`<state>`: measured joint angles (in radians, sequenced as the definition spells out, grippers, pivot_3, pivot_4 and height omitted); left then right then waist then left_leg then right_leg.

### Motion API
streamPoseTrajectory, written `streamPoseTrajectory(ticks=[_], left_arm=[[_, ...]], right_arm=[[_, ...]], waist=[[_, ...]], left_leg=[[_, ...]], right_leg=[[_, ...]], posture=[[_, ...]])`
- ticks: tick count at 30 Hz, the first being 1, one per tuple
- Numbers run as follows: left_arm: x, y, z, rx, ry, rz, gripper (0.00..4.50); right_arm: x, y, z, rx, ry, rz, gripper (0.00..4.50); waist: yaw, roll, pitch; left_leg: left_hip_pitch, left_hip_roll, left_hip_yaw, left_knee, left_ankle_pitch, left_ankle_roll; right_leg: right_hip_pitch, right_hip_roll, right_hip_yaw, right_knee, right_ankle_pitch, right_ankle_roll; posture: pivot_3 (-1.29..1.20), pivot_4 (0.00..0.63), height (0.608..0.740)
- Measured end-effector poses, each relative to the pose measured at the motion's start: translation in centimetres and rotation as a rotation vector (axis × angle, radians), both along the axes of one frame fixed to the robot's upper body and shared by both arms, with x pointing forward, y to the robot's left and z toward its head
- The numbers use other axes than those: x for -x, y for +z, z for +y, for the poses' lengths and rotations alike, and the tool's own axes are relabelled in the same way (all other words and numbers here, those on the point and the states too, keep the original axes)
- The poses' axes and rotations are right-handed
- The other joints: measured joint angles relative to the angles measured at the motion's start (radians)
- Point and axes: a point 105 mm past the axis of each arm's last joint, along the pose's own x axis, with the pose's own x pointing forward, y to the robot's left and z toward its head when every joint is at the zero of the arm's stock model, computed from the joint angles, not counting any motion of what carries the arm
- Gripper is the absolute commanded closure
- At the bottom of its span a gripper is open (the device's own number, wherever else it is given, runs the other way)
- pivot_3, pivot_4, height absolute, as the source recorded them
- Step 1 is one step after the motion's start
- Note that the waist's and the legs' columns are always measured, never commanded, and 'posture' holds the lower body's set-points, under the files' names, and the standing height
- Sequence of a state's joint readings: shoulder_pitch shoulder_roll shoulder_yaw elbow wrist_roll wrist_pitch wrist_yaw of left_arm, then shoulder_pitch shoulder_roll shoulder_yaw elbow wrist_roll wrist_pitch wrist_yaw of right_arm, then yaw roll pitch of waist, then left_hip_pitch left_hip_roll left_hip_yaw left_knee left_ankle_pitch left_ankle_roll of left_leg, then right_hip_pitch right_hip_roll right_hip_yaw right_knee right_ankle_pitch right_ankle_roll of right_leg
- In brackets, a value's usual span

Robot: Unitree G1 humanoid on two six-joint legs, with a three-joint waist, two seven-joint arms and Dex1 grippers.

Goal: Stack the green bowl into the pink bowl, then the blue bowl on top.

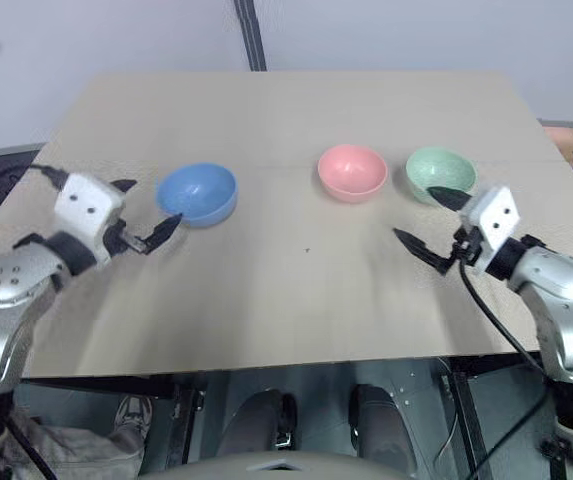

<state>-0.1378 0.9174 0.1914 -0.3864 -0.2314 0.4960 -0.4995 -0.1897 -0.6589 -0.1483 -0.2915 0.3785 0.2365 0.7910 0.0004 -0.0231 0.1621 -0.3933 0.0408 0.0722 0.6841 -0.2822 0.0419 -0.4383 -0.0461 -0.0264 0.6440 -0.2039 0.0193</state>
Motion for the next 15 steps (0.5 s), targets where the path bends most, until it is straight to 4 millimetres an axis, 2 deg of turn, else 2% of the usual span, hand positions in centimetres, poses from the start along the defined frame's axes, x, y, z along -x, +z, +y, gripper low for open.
streamPoseTrajectory(ticks=[2,4,9,11,15], left_arm=[[-0.9,-0.3,-0.3,-0.092,-0.016,0.032,0.0],[-1.9,-0.4,-1.6,-0.145,-0.067,0.051,0.0],[-2.7,-1.4,-3.3,-0.21,-0.152,0.112,0.0],[-2.8,-1.6,-4.2,-0.152,-0.194,0.118,0.0],[-2.1,-0.5,-7.6,0.149,-0.373,0.064,0.0]], right_arm=[[-0.3,-0.4,0.8,0.01,0.013,0.005,0.02],[-0.6,-0.9,1.7,0.012,0.027,0.015,0.02],[-1.0,-1.3,2.1,0.02,0.023,0.018,0.02],[-1.3,-1.5,2.0,0.028,0.005,0.014,0.02],[-2.5,-2.0,2.2,0.031,-0.06,0.008,0.02]], waist=[[0.005,0.0,0.0],[0.011,0.0,0.0],[0.013,0.0,0.0],[0.013,0.0,0.0],[0.009,0.0,0.0]], left_leg=[[-0.002,0.0,0.0,0.0,0.0,0.0],[-0.005,-0.001,0.001,0.0,0.0,0.0],[-0.006,-0.001,0.002,0.0,0.001,-0.001],[-0.006,-0.001,0.002,0.0,0.001,-0.001],[-0.005,0.0,0.002,0.002,0.001,-0.001]], right_leg=[[-0.001,0.0,0.0,-0.001,0.0,0.0],[-0.003,-0.001,0.001,-0.001,0.002,0.003],[-0.003,0.0,0.001,-0.002,0.002,0.004],[-0.003,0.0,0.001,-0.002,0.002,0.004],[-0.004,0.0,0.002,-0.001,0.002,0.004]], posture=[[0.0,0.15,0.74],[0.0,0.15,0.74],[0.0,0.15,0.74],[0.0,0.15,0.74],[0.0,0.15,0.74]])
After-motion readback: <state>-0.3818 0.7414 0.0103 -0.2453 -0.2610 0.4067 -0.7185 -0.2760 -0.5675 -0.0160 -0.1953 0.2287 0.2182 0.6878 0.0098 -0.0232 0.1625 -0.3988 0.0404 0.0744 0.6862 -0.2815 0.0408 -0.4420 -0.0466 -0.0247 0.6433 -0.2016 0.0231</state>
